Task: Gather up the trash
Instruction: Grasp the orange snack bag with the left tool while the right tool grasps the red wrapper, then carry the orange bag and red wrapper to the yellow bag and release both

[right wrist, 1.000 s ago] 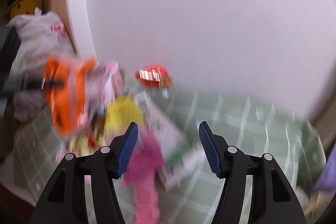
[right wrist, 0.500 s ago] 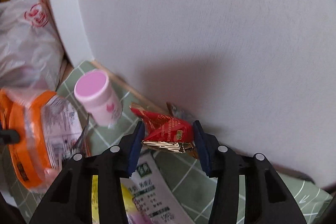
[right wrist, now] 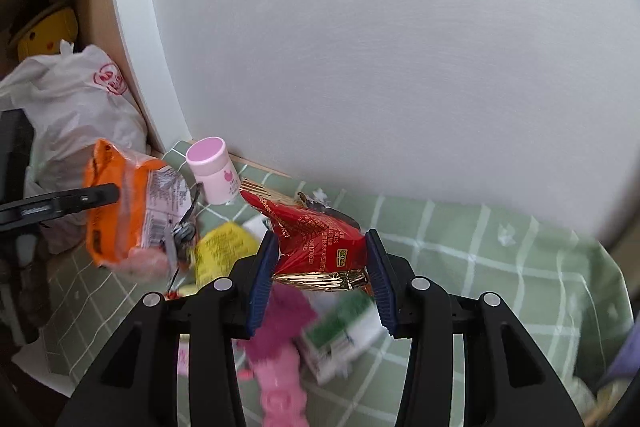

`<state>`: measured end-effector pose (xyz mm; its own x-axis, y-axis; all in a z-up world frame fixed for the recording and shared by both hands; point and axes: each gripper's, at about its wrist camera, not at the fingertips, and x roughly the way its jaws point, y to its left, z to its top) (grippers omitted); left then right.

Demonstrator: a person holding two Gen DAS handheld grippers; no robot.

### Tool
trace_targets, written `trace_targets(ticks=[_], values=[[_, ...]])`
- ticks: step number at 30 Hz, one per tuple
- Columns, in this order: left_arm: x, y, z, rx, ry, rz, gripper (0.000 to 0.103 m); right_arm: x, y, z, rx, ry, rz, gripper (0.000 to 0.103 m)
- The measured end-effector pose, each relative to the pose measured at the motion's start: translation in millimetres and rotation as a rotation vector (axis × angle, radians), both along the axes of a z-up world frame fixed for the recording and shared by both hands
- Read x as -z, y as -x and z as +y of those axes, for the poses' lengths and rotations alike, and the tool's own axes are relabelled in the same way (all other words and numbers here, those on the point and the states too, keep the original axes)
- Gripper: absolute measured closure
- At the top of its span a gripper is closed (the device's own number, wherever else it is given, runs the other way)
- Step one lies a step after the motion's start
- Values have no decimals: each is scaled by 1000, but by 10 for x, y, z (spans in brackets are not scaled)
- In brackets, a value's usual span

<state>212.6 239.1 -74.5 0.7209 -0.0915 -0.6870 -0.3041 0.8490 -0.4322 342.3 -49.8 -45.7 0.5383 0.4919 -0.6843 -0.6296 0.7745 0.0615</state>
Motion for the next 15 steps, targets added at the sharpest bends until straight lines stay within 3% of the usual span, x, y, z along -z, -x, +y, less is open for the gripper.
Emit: trace_targets(ticks=[1,2,5,9,15], values=[[31,-13,7,-12,18,19,82,-3,73,-91,14,-1,2,61],[39,-34,6,-18,23,25,89,4,110,-125,23,2,0,61],[-137,48,-58,-16,-26,-19,92,-43,297,-334,49,15,-22,61],[-568,177,-300,7,-171,-108,92,-117,487,-578,86,21,-57,61],[-1062,291,-605,65,-217,-222,92,-334,776,-1021,159,-12,-116,61]])
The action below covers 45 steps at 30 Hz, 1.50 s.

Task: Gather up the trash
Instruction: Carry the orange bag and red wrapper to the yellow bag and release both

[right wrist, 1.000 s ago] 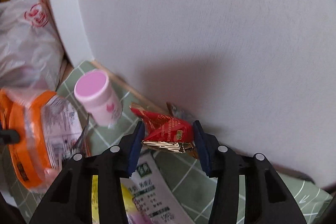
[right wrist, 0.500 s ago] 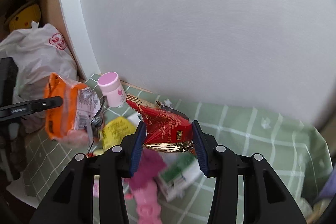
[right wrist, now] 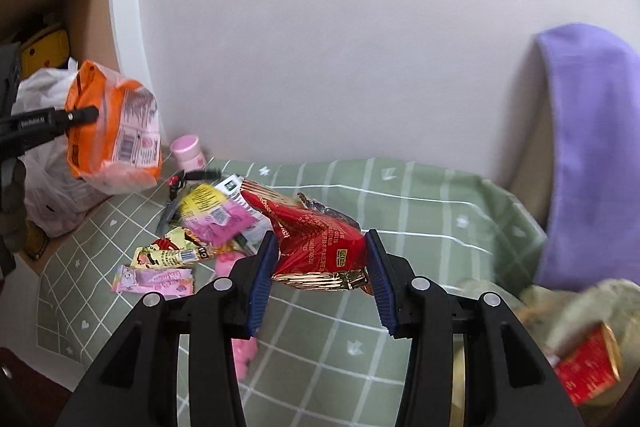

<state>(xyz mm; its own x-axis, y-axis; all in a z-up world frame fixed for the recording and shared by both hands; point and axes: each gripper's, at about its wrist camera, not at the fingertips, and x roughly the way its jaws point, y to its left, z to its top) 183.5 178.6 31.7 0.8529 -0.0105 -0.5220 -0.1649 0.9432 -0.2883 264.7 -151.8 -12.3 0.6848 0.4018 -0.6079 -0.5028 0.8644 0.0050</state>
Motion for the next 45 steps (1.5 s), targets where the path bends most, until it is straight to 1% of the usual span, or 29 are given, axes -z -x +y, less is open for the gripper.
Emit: trace_targets(ticks=[2,4,8,10,12,15,18,20,25,26,30,32,33,34,35,36,39,40,42,45], values=[[-130,-5,-139,33,3,-28,92,-116,105,-158,26,-13,-32,61],[-280,-31,-356,94,16,-64,92,-273,244,-348,50,-21,-77,61],[-616,-80,-817,242,22,-150,92,-555,461,-664,102,-20,-164,61],[-792,-119,-1094,335,38,-198,92,-668,565,-833,137,-24,-196,61],[-906,-161,-1351,417,61,-228,92,-754,660,-1038,182,-24,-221,61],[-967,-242,-1787,531,80,-245,92,-830,784,-1356,265,-22,-237,61],[-937,-302,-2164,622,84,-234,92,-875,934,-1685,359,-19,-252,61],[-906,-358,-2359,665,84,-225,92,-919,1031,-1941,430,-28,-259,61],[-790,-466,-2819,794,90,-173,92,-960,1237,-2442,586,-61,-266,61],[-745,-512,-2945,827,82,-156,92,-961,1273,-2494,603,-62,-269,61],[-563,-659,-3397,903,28,-100,92,-940,1396,-2695,662,-68,-271,61],[-478,-710,-3744,972,33,-72,92,-904,1411,-2750,676,-66,-263,61],[-425,-726,-3902,1029,38,-56,92,-892,1426,-2771,681,-64,-258,61],[-349,-747,-4084,1089,34,-27,92,-864,1438,-2791,686,-62,-250,61],[-284,-768,-4235,1119,19,2,92,-848,1444,-2805,689,-61,-245,61],[-138,-807,-4444,1135,-43,57,92,-834,1437,-2806,691,-61,-239,61],[194,-893,-4730,1113,-193,162,92,-755,1399,-2822,688,-59,-212,61],[297,-921,-4757,1102,-217,192,93,-733,1378,-2827,685,-57,-204,61],[435,-965,-4750,1083,-239,228,94,-661,1300,-2805,674,-50,-182,61],[540,-1012,-4649,1061,-266,243,94,-591,1178,-2774,649,-64,-157,61]])
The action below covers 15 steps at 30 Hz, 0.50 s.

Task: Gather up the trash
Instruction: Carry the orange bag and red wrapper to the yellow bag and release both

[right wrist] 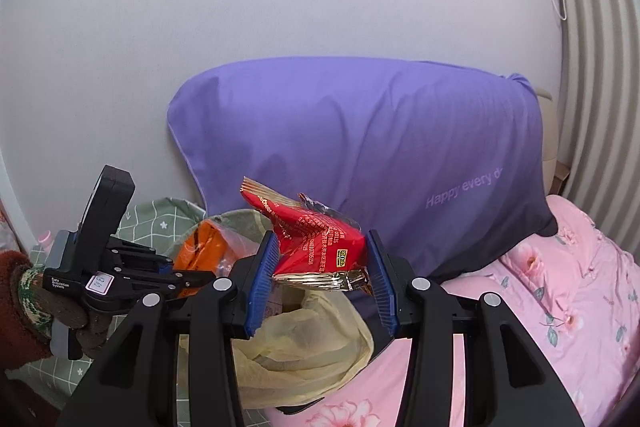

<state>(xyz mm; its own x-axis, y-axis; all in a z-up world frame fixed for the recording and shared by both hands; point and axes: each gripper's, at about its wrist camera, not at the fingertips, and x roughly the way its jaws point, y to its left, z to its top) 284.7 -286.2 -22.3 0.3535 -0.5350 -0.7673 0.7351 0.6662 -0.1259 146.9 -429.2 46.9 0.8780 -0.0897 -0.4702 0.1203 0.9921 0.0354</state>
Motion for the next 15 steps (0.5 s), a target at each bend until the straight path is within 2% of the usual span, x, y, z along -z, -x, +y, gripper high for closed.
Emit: trace_targets(ticks=[4,9,15], values=[[22,-57,161,-37,-5,-6,94,88,-224,85,-70,-37,19,61],[51,-82,223,-61,0,-3,94,189,-414,212,-119,-38,51,61],[104,-164,430,-75,77,70,94,272,-534,263,-144,-63,75,61]])
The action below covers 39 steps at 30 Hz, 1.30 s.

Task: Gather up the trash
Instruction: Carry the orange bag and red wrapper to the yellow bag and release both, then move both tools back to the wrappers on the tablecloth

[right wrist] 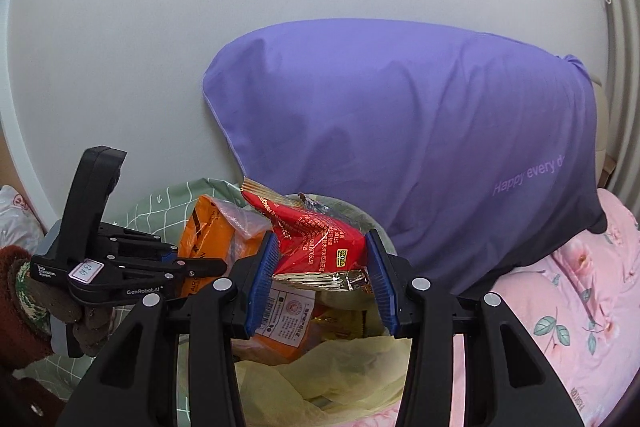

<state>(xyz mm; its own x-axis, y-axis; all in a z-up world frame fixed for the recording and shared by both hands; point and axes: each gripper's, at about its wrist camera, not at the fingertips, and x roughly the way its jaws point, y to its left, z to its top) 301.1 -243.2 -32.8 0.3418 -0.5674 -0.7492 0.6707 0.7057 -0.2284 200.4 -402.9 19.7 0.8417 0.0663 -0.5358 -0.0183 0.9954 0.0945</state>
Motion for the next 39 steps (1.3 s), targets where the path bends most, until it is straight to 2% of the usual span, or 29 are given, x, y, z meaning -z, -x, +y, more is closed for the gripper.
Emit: trace_targets(ticks=[2,9,17,18,20,23,29,39], values=[[-16,7,44,5,31,18,94,42,-43,37,-4,6,15,60],[-45,20,43,14,57,28,94,186,-144,79,24,-5,74,60],[-58,-40,136,14,99,67,94,222,-123,-19,72,-44,70,58],[-57,-50,149,14,113,75,91,224,-126,-29,74,-50,72,58],[-55,-79,184,16,158,103,75,228,-112,-32,80,-42,78,51],[-103,-75,242,20,215,121,62,219,-69,-19,88,-16,76,46],[-268,26,385,-28,249,66,55,169,32,-7,88,-12,56,45],[-518,441,823,-177,234,-130,55,-65,187,236,18,-13,-43,45]])
